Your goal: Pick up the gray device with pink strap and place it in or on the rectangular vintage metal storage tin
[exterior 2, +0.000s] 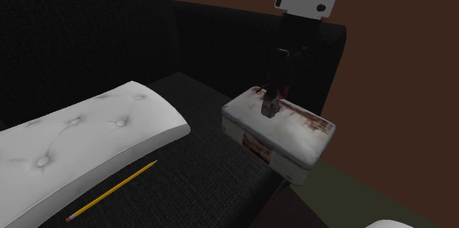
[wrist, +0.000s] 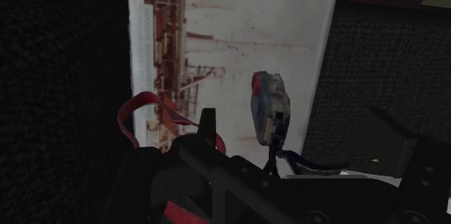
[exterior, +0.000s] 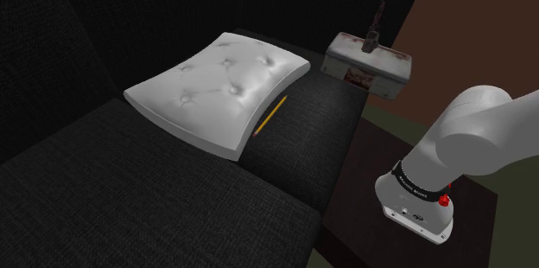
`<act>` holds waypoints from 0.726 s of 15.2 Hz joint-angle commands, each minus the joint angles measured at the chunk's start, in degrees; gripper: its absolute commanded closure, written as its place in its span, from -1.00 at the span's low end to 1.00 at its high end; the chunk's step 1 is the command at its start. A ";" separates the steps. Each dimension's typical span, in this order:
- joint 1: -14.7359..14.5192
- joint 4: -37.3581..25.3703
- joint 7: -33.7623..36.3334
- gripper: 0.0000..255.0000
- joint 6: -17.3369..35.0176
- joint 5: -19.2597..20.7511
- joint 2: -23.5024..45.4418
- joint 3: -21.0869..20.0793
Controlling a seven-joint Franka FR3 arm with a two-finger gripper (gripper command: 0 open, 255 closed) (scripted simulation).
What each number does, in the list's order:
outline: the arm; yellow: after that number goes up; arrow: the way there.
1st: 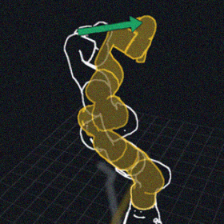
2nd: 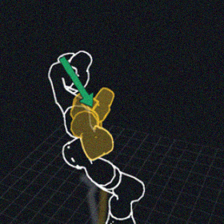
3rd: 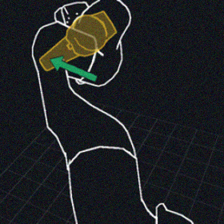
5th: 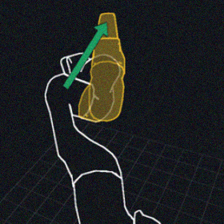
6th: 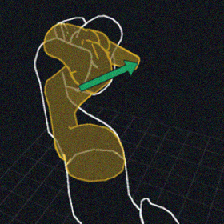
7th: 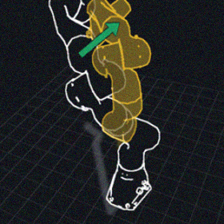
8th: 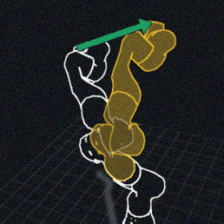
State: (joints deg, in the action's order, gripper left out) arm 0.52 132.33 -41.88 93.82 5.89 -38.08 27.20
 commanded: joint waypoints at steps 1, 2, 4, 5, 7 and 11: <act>-0.13 -3.16 -0.21 -1.00 -2.82 -0.19 0.33 -0.08; -0.31 -5.44 -0.34 -1.00 -4.61 -0.38 0.82 -0.09; -0.46 -7.28 -0.46 -1.00 -6.01 -0.54 1.26 -0.08; -0.46 -7.27 -0.46 -1.00 -6.01 -0.54 1.25 -0.08; -0.46 -7.28 -0.46 -1.00 -6.01 -0.54 1.26 -0.08; -0.46 -7.26 -0.46 -1.00 -6.00 -0.54 1.26 -0.08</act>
